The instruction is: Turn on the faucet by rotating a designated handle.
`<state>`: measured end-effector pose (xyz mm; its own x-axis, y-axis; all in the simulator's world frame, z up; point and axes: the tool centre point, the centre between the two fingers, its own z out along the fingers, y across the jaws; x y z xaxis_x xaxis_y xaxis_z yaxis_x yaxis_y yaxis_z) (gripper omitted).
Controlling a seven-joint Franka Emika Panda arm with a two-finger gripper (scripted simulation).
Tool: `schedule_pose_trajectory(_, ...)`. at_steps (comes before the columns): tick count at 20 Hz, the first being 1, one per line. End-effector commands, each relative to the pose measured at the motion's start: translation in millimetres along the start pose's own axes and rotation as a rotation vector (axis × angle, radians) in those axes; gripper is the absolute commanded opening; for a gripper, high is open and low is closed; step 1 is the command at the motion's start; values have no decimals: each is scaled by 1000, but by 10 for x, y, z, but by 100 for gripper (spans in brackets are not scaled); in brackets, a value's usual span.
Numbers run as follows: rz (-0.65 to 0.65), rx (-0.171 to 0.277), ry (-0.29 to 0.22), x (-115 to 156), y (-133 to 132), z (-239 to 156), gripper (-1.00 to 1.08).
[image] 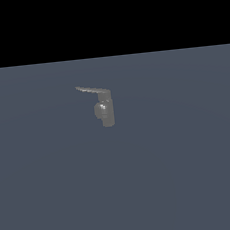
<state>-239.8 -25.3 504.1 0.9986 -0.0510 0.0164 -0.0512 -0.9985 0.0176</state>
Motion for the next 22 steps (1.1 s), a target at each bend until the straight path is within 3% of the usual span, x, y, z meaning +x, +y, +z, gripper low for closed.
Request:
schedule_pose_trajectory(1,22,14,-3,81,-19,10,-100)
schedule_pose_trajectory(9,145,79,-25,515,-122,91,-100)
schedule_pose_trajectory(22,472,170,-99,1537,-399,506,-100)
